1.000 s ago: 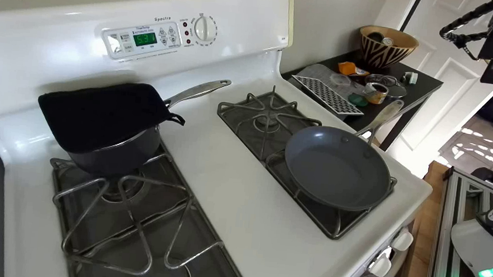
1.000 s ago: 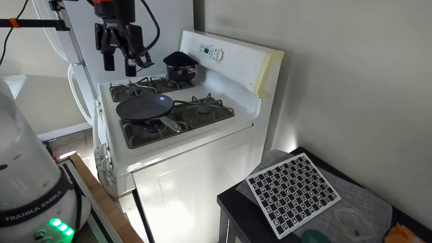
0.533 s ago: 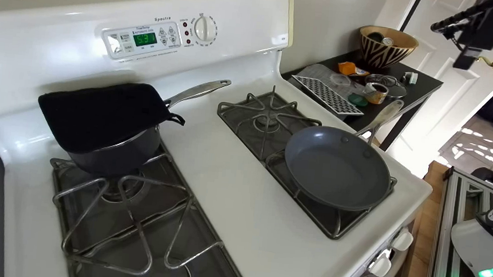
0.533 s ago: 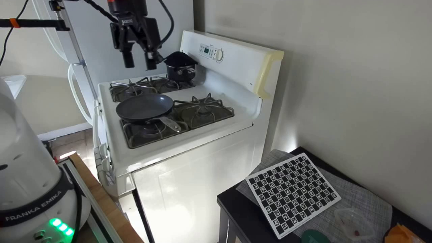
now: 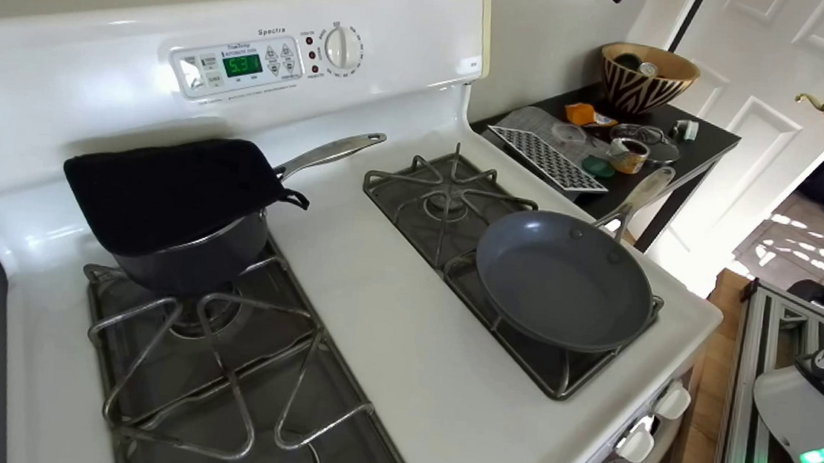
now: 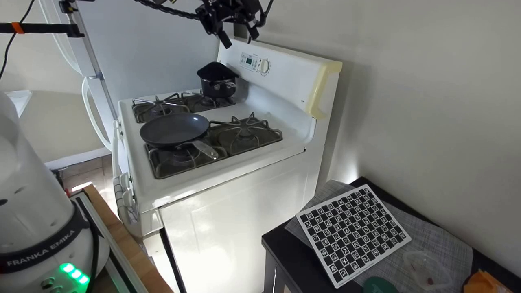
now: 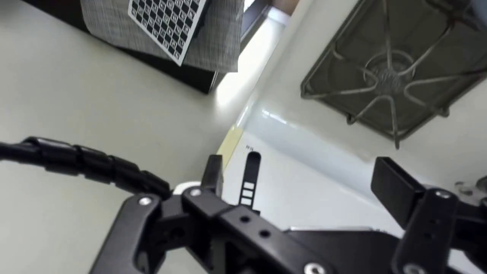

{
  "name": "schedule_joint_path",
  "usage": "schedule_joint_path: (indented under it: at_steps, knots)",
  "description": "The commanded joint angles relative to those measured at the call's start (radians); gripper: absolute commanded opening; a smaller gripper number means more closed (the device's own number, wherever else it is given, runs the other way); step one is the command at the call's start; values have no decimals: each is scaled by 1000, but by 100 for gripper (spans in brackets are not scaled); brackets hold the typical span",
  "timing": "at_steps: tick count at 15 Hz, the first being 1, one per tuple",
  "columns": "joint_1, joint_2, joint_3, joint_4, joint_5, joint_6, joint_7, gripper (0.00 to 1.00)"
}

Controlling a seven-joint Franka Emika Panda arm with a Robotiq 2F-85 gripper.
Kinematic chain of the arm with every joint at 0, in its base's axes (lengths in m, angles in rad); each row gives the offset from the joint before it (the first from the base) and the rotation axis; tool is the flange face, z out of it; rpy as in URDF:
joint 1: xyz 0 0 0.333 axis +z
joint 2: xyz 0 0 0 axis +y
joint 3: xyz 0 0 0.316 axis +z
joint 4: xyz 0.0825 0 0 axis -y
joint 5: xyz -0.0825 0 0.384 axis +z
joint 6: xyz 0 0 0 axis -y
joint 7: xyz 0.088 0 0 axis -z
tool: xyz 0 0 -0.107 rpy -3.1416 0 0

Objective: Turn the stove on the switch to the left

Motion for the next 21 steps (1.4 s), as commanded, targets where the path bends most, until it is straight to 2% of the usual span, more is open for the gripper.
schedule_joint_path:
  at_steps: [1, 4, 6, 7, 14, 17, 21]
  knots:
    - [-56, 134, 62, 67, -28, 154, 118, 100]
    - [-91, 214, 123, 108, -39, 205, 214, 100]
    - [-86, 253, 150, 135, -34, 195, 252, 100]
    - [-67, 207, 115, 102, -14, 185, 193, 100]
    - [-66, 249, 132, 134, -17, 185, 227, 100]
    - [-106, 297, 173, 146, -65, 240, 348, 100]
    - [-127, 380, 209, 193, -123, 284, 488, 100]
